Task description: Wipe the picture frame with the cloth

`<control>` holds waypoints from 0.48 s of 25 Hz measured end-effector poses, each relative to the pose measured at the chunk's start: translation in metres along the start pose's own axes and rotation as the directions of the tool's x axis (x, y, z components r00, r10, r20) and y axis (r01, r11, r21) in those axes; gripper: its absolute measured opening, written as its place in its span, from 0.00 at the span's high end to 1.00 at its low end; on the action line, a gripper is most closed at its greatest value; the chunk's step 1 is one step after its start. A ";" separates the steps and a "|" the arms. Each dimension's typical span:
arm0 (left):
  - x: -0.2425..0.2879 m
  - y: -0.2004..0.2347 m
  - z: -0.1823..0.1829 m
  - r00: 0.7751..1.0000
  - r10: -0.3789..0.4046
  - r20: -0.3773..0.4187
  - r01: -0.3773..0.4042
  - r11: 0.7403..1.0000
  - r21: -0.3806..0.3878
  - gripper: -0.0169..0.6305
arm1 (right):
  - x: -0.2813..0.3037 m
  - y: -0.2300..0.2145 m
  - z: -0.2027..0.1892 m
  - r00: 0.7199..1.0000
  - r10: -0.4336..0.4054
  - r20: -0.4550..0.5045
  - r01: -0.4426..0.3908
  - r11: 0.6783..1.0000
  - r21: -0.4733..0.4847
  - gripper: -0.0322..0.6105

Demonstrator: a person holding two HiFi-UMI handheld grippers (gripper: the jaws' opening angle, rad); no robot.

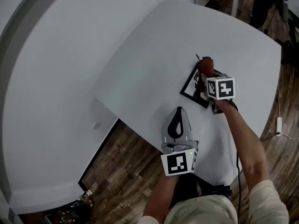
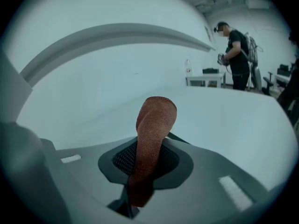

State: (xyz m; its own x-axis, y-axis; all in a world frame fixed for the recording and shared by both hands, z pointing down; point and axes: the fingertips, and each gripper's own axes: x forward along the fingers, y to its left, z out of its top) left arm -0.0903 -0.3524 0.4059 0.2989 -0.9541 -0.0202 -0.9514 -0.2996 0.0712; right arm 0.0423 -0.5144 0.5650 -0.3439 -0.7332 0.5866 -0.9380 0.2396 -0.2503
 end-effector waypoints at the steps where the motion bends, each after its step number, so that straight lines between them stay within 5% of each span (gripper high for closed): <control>1: 0.003 0.004 -0.003 1.000 0.003 -0.007 -0.003 1.000 -0.003 0.97 | 0.016 -0.002 0.000 0.999 0.003 -0.037 -0.002 1.000 0.028 0.80; 7: 0.012 0.018 -0.009 1.000 0.016 -0.013 -0.016 0.999 -0.031 0.97 | 0.064 -0.015 -0.007 0.988 0.004 -0.151 0.019 0.988 0.153 0.80; 12: 0.009 0.020 -0.009 0.999 0.031 -0.017 -0.031 0.999 -0.044 0.97 | 0.066 -0.019 -0.017 0.981 -0.017 -0.193 0.045 0.990 0.137 0.80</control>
State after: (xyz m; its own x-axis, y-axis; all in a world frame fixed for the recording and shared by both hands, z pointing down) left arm -0.1064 -0.3668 0.4157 0.2708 -0.9626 -0.0007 -0.9561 -0.2691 0.1160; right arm 0.0363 -0.5564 0.6214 -0.3293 -0.6005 0.7287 -0.9377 0.1176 -0.3268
